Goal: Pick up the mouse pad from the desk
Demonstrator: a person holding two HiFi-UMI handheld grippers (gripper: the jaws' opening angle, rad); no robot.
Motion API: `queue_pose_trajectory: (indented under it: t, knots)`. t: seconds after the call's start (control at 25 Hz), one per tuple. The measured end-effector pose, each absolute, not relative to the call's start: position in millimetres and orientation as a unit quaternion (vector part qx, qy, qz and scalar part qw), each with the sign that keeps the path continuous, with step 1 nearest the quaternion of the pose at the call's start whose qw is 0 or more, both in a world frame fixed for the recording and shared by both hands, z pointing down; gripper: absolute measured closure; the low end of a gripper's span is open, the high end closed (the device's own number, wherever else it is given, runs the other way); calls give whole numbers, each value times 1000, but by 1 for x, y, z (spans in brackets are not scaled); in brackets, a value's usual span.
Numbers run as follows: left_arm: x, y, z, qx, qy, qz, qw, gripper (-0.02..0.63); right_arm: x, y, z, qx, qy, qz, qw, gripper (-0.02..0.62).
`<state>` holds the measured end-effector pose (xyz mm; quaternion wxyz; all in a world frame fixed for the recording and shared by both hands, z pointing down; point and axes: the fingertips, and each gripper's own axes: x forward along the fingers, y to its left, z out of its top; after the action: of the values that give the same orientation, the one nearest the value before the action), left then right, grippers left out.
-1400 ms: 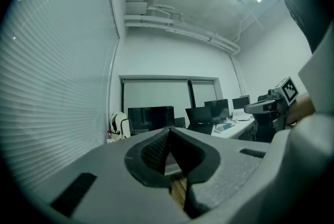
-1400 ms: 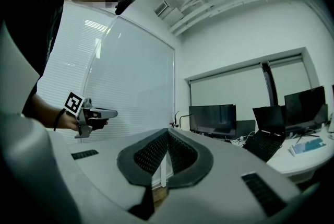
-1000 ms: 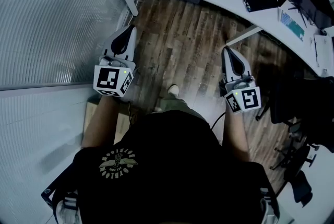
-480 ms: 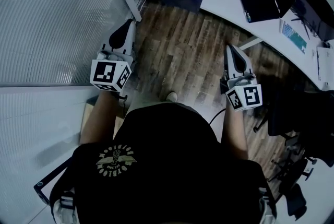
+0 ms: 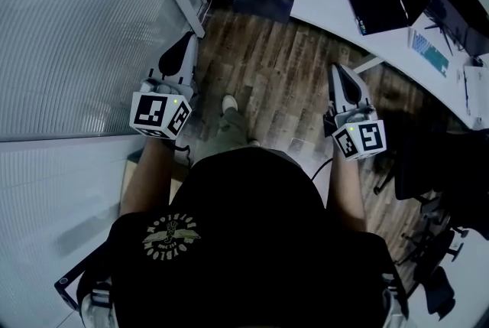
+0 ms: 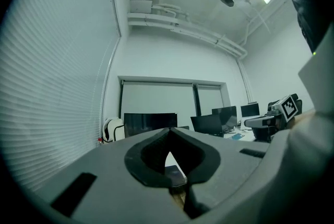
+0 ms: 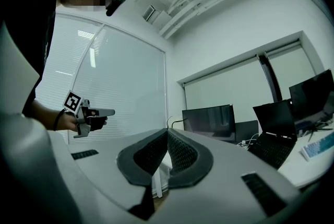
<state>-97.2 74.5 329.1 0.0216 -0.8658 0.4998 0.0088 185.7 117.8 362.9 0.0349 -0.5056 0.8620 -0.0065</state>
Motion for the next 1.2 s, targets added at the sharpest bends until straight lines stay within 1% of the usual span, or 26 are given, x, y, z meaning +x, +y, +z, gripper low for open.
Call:
queue_pose_trajectory:
  t: [0.24, 0.52, 0.76, 1.2]
  knots:
    - [-95, 56, 334, -870, 493, 8, 21, 598, 179, 107, 361, -505, 863, -3, 26, 595]
    - [-100, 29, 337, -864, 502, 2, 36, 598, 173, 84, 366, -503, 864, -8, 19, 595]
    - [-96, 4, 336, -869, 494, -10, 39, 598, 171, 54, 358, -500, 865, -6, 26, 594]
    - [-96, -52, 339, -868, 495, -19, 29, 598, 169, 2, 359, -500, 866, -15, 21, 595]
